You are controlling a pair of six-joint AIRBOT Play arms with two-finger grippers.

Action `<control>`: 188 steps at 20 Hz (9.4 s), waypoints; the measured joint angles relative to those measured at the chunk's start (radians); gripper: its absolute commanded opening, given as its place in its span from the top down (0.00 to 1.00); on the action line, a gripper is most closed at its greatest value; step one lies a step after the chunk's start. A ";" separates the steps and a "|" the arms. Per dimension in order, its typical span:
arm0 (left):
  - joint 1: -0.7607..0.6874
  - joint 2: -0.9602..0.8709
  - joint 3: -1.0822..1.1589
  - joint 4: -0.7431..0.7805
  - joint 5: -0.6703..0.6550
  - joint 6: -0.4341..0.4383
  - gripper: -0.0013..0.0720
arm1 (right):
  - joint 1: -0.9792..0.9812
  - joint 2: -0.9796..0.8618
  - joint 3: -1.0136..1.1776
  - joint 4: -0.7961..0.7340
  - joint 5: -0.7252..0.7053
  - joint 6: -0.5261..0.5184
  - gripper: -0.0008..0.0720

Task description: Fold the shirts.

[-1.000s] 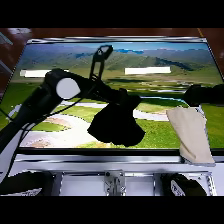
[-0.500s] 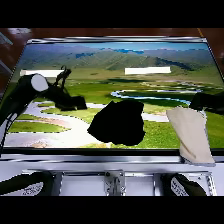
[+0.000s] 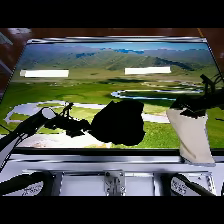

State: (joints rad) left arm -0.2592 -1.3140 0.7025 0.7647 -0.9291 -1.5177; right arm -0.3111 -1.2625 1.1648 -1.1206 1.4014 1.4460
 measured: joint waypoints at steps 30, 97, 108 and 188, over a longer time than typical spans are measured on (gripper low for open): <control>0.008 0.290 0.263 0.326 0.020 -0.105 0.94 | 0.367 -0.063 0.160 0.134 -0.295 -0.178 0.91; 0.267 -0.189 0.155 0.001 0.031 0.111 0.83 | 0.066 0.116 -0.230 -0.006 -0.244 -0.077 0.03; 0.254 -0.160 0.153 -0.038 0.002 0.171 0.93 | 0.147 -0.108 -0.256 0.006 -0.105 -0.088 0.03; 0.832 0.126 -0.013 0.348 -0.474 0.130 0.09 | -0.050 -0.417 0.529 0.104 0.314 -0.024 0.11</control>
State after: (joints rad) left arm 0.5732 -1.1885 0.6895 1.1126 -1.4033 -1.3880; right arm -0.3614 -1.6798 1.6943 -1.0164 1.7153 1.4216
